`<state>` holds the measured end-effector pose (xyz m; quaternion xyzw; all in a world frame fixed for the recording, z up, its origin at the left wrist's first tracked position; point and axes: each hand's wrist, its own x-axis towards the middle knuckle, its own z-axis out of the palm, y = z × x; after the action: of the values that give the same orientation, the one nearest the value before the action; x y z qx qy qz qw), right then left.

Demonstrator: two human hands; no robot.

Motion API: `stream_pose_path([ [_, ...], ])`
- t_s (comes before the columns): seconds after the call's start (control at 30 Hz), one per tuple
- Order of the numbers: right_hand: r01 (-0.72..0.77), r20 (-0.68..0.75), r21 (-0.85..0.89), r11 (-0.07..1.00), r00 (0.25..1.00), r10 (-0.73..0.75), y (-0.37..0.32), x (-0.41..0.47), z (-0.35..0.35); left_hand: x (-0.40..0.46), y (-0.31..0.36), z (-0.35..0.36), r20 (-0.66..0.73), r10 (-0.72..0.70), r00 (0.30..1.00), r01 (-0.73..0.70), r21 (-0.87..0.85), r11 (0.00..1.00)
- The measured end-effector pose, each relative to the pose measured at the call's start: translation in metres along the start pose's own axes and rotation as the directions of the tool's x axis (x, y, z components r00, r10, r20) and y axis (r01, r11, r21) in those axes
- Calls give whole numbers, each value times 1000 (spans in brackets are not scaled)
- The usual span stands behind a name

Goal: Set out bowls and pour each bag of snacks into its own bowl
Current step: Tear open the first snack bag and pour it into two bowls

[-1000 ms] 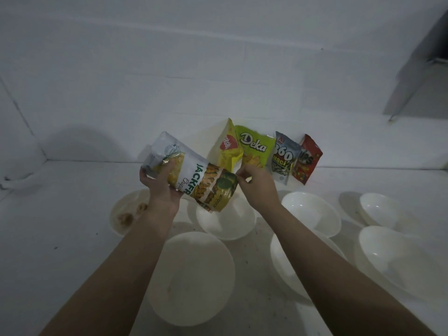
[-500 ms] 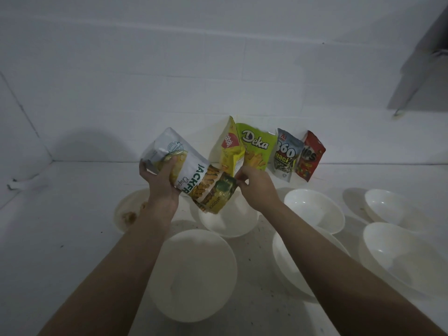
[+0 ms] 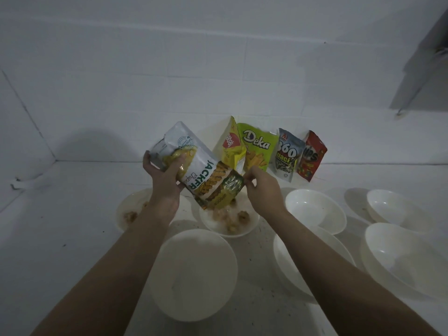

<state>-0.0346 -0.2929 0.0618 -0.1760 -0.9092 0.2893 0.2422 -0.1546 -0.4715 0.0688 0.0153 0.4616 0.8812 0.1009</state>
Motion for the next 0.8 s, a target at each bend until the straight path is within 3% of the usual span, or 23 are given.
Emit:
stream_pose_path([
  [0.57,-63,-60,103,993,996,69,2,-12,-3,-4,12,9,120,58,991,-79,172,982],
  [0.8,-44,-29,296,954,998,55,-16,-14,-19,-21,10,31,270,185,945,-265,302,916],
])
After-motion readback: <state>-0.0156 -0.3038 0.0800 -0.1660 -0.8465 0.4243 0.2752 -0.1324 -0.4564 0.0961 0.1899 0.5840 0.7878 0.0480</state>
